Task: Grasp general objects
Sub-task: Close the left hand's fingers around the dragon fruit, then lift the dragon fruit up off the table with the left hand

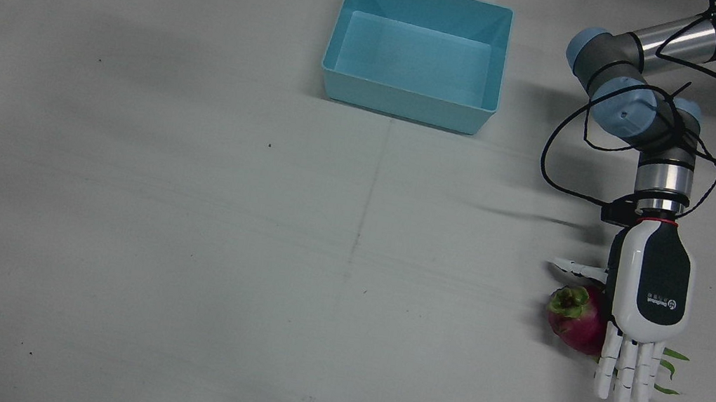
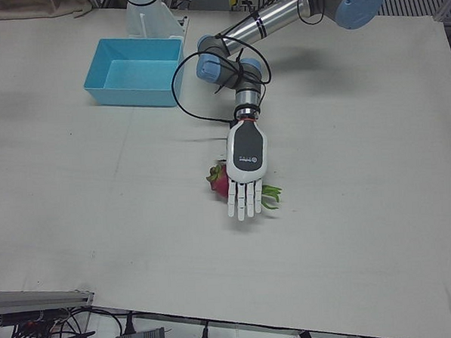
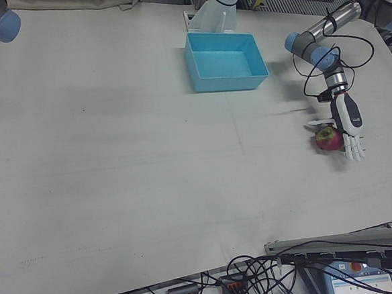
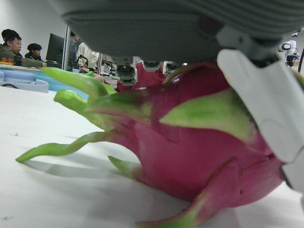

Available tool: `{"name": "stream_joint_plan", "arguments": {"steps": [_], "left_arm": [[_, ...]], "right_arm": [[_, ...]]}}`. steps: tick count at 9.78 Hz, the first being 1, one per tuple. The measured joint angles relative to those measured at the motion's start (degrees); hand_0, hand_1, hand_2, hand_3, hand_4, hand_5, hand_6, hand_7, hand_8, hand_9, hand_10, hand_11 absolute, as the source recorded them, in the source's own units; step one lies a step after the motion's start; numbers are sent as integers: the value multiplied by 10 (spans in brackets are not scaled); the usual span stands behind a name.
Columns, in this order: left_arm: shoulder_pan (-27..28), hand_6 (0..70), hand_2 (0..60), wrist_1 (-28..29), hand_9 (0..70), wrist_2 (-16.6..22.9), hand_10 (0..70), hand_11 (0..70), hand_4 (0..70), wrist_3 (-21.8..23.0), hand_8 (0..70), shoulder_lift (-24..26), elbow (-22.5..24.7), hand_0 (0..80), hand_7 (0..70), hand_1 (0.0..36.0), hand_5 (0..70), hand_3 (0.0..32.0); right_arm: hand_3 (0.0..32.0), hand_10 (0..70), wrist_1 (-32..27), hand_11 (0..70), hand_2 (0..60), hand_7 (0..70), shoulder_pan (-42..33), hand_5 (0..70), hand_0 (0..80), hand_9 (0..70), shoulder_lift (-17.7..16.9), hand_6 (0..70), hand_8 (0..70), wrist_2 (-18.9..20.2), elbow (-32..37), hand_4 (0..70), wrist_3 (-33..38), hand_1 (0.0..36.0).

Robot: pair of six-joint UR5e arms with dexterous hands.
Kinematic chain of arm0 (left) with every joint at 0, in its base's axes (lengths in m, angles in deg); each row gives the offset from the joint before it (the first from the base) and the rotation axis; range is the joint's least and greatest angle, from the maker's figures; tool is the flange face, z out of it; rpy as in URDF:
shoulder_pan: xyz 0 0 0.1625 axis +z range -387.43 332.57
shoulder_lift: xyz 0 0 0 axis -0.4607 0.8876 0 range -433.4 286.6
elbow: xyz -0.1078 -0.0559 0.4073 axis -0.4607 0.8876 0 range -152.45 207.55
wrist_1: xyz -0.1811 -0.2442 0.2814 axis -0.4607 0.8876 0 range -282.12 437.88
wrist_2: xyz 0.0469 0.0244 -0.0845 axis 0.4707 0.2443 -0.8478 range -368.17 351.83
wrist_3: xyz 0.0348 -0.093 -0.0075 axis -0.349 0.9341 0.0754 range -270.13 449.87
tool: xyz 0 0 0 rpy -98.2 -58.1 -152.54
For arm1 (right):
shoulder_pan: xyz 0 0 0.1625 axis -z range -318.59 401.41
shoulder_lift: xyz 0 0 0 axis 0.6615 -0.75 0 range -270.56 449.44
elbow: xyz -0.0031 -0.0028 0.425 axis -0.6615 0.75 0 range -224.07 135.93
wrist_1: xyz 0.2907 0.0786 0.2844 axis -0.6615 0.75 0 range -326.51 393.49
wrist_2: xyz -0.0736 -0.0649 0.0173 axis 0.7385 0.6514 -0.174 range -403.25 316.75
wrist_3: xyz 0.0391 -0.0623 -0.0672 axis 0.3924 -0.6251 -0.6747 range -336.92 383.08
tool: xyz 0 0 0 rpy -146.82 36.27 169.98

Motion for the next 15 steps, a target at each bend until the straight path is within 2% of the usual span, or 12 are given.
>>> {"name": "stream_joint_plan", "arguments": {"steps": [1,2,3,4,5,6,7,8,9,10,13,15], "left_arm": [[0,2,179,0,22,-1,78,134,121,0,84,0,0,572,180,260,75,0],[0,22,277,0,36,-2,98,161,218,0,96,0,-2,568,250,271,124,0],[0,86,538,1,65,-2,117,182,470,0,127,1,-6,553,399,298,246,0],[-1,137,600,2,113,-2,144,218,700,1,167,2,-12,542,505,325,324,0],[-1,188,600,4,188,-2,188,281,700,1,214,3,-18,548,624,336,379,0],[-1,246,600,5,275,-2,226,335,700,1,275,4,-21,548,700,325,447,0],[-1,312,600,6,384,-2,270,395,700,2,352,4,-23,537,700,283,530,0],[-2,373,600,6,485,-2,365,514,700,2,424,4,-23,517,700,251,613,0],[-4,424,600,6,572,-3,471,661,700,3,473,6,-21,507,700,247,680,0],[-8,449,600,0,626,-8,531,700,700,5,507,14,-17,499,700,234,700,0],[-44,431,600,-29,615,-15,539,700,700,8,511,52,17,482,700,191,700,0],[-71,425,600,-62,611,-8,556,700,700,43,497,83,37,475,700,189,700,0]], "right_arm": [[0,0,0,0,0,0,0,0,0,0,0,0,0,0,0,0,0,0],[0,0,0,0,0,0,0,0,0,0,0,0,0,0,0,0,0,0],[0,0,0,0,0,0,0,0,0,0,0,0,0,0,0,0,0,0],[0,0,0,0,0,0,0,0,0,0,0,0,0,0,0,0,0,0],[0,0,0,0,0,0,0,0,0,0,0,0,0,0,0,0,0,0],[0,0,0,0,0,0,0,0,0,0,0,0,0,0,0,0,0,0],[0,0,0,0,0,0,0,0,0,0,0,0,0,0,0,0,0,0],[0,0,0,0,0,0,0,0,0,0,0,0,0,0,0,0,0,0],[0,0,0,0,0,0,0,0,0,0,0,0,0,0,0,0,0,0],[0,0,0,0,0,0,0,0,0,0,0,0,0,0,-1,0,-1,0],[0,0,0,0,0,0,-1,0,0,0,1,0,0,0,-1,0,-1,0],[0,0,0,0,0,0,-1,0,0,0,1,0,0,0,-2,0,-2,0]]}}
